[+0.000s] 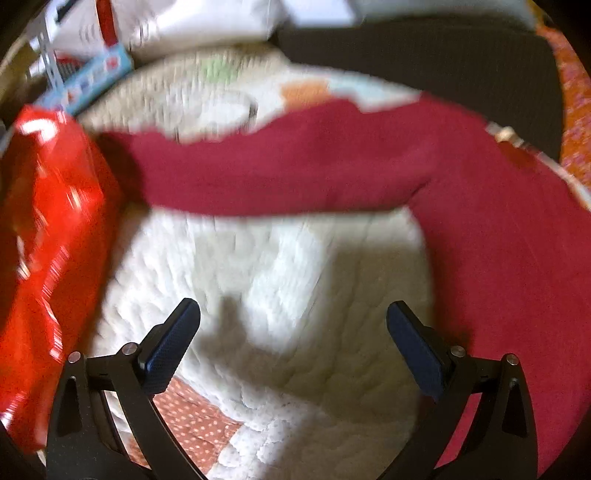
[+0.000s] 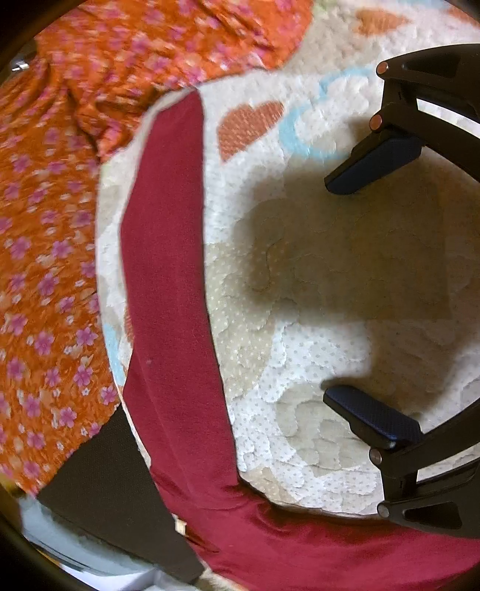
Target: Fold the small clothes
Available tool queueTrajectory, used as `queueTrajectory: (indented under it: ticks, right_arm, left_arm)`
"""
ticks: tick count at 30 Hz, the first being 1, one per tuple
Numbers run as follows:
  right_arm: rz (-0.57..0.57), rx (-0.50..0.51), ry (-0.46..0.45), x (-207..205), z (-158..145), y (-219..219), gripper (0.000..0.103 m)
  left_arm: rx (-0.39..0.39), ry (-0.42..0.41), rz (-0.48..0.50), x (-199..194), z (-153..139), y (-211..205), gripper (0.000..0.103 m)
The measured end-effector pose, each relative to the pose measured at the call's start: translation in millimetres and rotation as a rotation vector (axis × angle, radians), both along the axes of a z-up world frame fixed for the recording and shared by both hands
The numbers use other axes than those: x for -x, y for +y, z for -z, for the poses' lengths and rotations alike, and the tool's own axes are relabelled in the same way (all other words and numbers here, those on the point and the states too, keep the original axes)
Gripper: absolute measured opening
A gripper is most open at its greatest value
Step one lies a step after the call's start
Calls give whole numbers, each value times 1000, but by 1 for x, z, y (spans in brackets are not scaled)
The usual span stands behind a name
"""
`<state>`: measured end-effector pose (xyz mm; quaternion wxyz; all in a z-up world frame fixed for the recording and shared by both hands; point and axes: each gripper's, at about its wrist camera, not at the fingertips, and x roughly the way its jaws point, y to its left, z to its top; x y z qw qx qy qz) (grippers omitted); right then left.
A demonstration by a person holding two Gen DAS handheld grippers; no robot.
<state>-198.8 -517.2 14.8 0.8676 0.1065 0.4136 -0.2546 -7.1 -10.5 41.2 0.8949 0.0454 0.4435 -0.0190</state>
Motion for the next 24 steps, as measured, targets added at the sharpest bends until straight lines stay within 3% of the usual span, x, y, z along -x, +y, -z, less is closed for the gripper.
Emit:
queueTrajectory:
  ticks: [3, 10, 18, 24]
  right_arm:
    - [-64, 47, 26, 1, -13, 22, 96]
    - [-151, 118, -34, 13, -54, 84, 96]
    - [-192, 54, -83, 9, -69, 135, 96]
    - [-223, 24, -92, -7, -72, 160, 96]
  left_arm:
    - [14, -85, 53, 14, -27, -8, 102]
    - [93, -113, 136, 33, -50, -29, 102]
    - [85, -116, 201, 35, -55, -50, 102]
    - [104, -87, 195, 30, -51, -48, 102]
